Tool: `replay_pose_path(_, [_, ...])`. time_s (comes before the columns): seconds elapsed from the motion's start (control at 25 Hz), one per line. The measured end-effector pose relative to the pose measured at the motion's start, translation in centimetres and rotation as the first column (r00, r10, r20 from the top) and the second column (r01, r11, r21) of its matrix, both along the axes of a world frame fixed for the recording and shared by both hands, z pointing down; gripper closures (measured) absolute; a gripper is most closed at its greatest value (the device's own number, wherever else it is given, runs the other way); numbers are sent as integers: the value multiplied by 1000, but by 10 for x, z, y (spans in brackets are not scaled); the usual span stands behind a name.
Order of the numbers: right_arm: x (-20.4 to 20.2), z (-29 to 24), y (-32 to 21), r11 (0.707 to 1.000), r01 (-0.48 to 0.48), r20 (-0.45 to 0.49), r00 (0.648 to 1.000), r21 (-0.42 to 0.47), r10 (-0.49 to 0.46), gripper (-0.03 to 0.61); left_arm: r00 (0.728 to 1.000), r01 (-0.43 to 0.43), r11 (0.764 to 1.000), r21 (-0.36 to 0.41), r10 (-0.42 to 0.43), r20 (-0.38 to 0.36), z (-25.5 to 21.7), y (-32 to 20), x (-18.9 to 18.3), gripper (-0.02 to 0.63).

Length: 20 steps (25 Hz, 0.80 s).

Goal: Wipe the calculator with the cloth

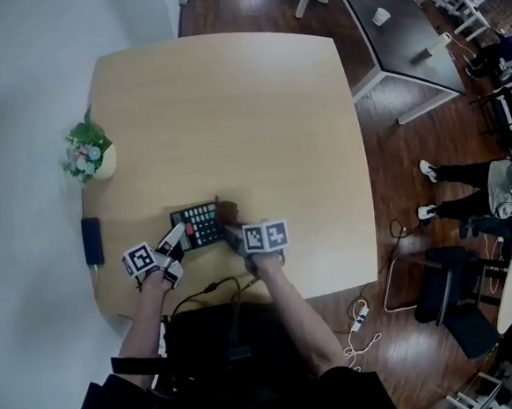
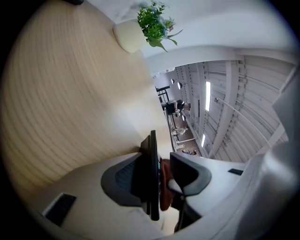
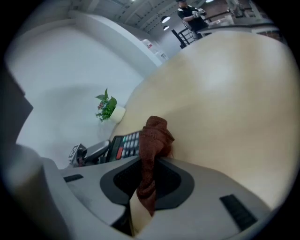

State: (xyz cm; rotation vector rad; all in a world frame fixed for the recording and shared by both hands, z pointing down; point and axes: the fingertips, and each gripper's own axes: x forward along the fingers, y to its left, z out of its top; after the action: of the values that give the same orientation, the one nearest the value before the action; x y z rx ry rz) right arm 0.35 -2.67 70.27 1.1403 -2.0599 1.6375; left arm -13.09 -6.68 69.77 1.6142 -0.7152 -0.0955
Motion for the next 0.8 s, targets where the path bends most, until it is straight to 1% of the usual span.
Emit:
replay_pose_path(0.08, [6, -1, 48, 1000, -7, 33, 999, -30, 8, 517, 999, -28, 1000, 3, 28, 15, -1, 5, 0, 433])
replay_pose_path(0.12, [13, -4, 68, 999, -17, 29, 999, -27, 17, 517, 998, -64, 998, 13, 64, 21, -5, 10, 0, 431])
replay_pose_path(0.16, [24, -7, 84, 999, -35, 14, 999, -16, 35, 517, 993, -113, 993, 41, 112, 23, -12, 14, -1, 417])
replay_pose_path(0.2, [37, -11, 95, 998, -60, -8, 998, 0, 60, 517, 985, -172, 981, 91, 169, 41, -20, 17, -6, 415])
replay_pose_path(0.24, [50, -16, 101, 996, -88, -33, 995, 18, 89, 517, 969, -244, 955, 169, 231, 89, -30, 17, -13, 400])
replay_pose_path(0.28, [62, -20, 105, 992, -119, -54, 991, 38, 121, 517, 939, -333, 905, 266, 293, 177, -40, 15, -21, 393])
replay_pose_path(0.32, [72, -25, 106, 987, -149, -69, 986, 58, 153, 517, 887, -443, 819, 365, 342, 310, -47, 13, -28, 393])
replay_pose_path(0.36, [79, -30, 105, 981, -177, -75, 980, 77, 183, 517, 803, -572, 692, 440, 365, 470, -50, 12, -33, 393])
replay_pose_path(0.4, [83, -35, 104, 975, -201, -74, 975, 94, 208, 517, 690, -705, 531, 470, 358, 629, -51, 12, -33, 384])
replay_pose_path(0.44, [85, -40, 102, 970, -219, -69, 971, 108, 227, 517, 555, -823, 350, 448, 326, 765, -50, 15, -30, 370])
replay_pose_path(0.48, [85, -44, 101, 966, -230, -65, 969, 121, 239, 517, 405, -914, 159, 374, 275, 872, -44, 22, -26, 362])
replay_pose_path(0.52, [84, -49, 100, 962, -236, -62, 967, 135, 246, 517, 246, -966, -34, 257, 198, 949, -33, 31, -23, 330])
replay_pose_path(0.56, [82, -53, 100, 959, -243, -62, 965, 148, 254, 517, 102, -971, -208, 120, 93, 990, -18, 40, -20, 299])
replay_pose_path(0.6, [82, -56, 101, 954, -251, -65, 962, 161, 264, 517, 4, -941, -337, -3, -20, 1000, -6, 46, -18, 278])
replay_pose_path(0.64, [83, -59, 103, 949, -263, -69, 958, 172, 278, 517, -41, -907, -413, -83, -109, 993, 2, 50, -13, 255])
replay_pose_path(0.68, [84, -62, 106, 944, -276, -73, 953, 181, 293, 517, -49, -886, -449, -119, -165, 985, 3, 51, -6, 255])
replay_pose_path(0.76, [87, -65, 114, 933, -306, -79, 942, 192, 325, 517, -38, -866, -482, -136, -207, 978, 1, 51, 7, 259])
replay_pose_path(0.8, [89, -67, 119, 926, -323, -81, 936, 194, 343, 517, -42, -851, -504, -148, -215, 976, 4, 51, 11, 272])
